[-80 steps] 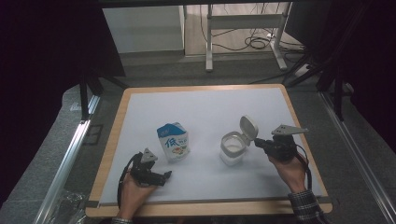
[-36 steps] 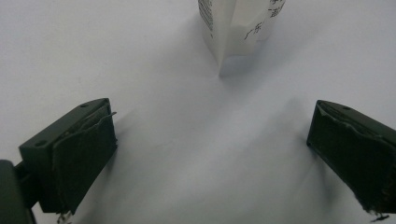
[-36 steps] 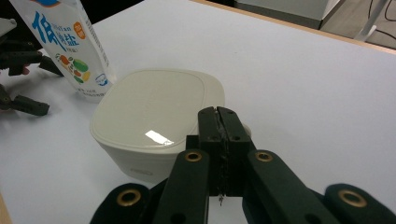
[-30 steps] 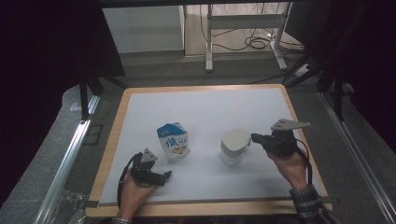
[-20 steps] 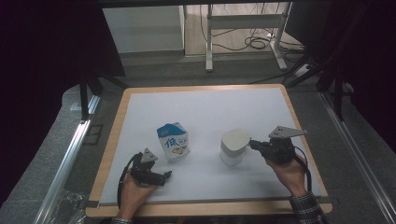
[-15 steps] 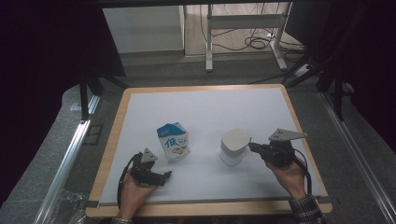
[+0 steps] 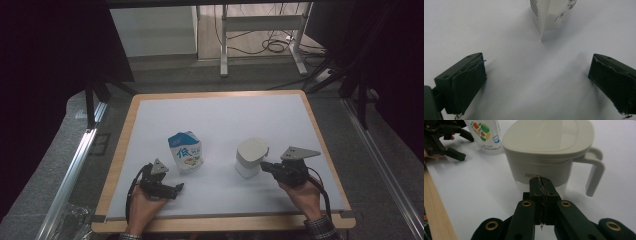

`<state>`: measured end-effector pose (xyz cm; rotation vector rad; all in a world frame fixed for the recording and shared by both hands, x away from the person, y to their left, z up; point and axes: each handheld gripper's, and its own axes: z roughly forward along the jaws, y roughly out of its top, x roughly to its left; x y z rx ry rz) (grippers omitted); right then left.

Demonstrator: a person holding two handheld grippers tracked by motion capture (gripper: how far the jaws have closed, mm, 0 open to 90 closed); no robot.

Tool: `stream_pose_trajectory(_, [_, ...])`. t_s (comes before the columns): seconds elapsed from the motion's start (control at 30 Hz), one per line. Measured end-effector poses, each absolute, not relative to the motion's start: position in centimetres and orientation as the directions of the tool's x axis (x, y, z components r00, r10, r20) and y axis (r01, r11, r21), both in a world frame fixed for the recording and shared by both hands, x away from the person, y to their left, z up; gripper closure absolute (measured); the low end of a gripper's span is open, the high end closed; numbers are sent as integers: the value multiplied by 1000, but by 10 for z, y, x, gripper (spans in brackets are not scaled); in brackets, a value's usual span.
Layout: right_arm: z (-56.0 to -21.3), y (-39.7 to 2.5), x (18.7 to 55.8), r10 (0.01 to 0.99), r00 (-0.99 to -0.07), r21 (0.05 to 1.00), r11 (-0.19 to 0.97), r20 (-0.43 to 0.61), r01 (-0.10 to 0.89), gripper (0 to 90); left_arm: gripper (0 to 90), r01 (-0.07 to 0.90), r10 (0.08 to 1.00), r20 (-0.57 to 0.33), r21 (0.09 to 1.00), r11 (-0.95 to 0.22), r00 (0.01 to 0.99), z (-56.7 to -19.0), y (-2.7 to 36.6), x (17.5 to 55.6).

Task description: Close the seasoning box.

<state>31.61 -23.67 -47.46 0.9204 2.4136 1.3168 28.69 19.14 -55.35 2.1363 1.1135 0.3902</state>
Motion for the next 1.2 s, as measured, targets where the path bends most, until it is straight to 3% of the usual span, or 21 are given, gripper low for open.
stream_pose_trajectory(1.2, [-507,-204,325,566,-817,781,458,112,424,895,12,599,806,-45,694,-400,590,-554,192,287])
